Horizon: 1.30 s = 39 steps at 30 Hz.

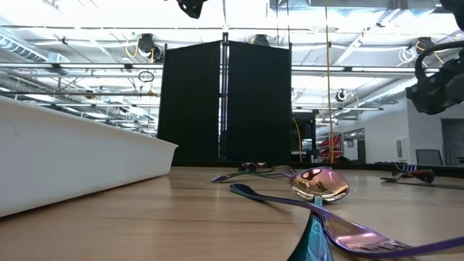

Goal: Sort silverware
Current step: Put the iridescent blue knife in the silverware tray

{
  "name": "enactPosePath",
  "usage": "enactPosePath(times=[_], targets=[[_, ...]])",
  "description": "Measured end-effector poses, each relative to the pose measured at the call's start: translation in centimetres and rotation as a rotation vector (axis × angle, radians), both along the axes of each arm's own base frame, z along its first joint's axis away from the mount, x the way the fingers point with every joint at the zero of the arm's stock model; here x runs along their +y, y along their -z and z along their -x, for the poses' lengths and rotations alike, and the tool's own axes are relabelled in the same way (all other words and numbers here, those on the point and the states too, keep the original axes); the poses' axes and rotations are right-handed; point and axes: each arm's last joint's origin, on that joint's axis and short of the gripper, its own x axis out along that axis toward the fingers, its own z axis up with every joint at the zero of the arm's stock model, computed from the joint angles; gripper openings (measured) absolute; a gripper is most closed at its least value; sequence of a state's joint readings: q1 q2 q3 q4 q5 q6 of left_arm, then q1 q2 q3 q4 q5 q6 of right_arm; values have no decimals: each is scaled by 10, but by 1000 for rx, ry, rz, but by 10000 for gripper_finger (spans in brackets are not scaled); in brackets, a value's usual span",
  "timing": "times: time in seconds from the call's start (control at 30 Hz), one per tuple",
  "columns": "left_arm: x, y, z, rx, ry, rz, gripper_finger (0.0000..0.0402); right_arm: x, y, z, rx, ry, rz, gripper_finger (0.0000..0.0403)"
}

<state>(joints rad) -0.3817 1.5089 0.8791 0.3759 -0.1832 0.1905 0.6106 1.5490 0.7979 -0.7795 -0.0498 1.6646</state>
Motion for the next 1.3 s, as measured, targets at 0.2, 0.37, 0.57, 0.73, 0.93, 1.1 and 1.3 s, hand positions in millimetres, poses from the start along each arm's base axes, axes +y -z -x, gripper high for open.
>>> enactPosePath(times=[0.2, 0.37, 0.57, 0.73, 0.93, 1.1, 1.3], targets=[[0, 0, 0, 0, 0, 0, 102, 0, 0, -1, -7, -2, -5, 67], [0, 0, 0, 0, 0, 0, 102, 0, 0, 0, 0, -5, -6, 99], [0, 0, 0, 0, 0, 0, 102, 0, -1, 0, -1, -9, -4, 106], [0, 0, 0, 1, 0, 0, 102, 3, 0, 2, 2, -25, 4, 101], [0, 0, 0, 1, 0, -1, 102, 7, 4, 4, 20, -35, 16, 100], [0, 0, 0, 1, -1, 1, 102, 8, 9, 3, 34, -58, 23, 100], [0, 0, 0, 1, 0, 1, 102, 8, 10, 2, 37, -61, 19, 97]])
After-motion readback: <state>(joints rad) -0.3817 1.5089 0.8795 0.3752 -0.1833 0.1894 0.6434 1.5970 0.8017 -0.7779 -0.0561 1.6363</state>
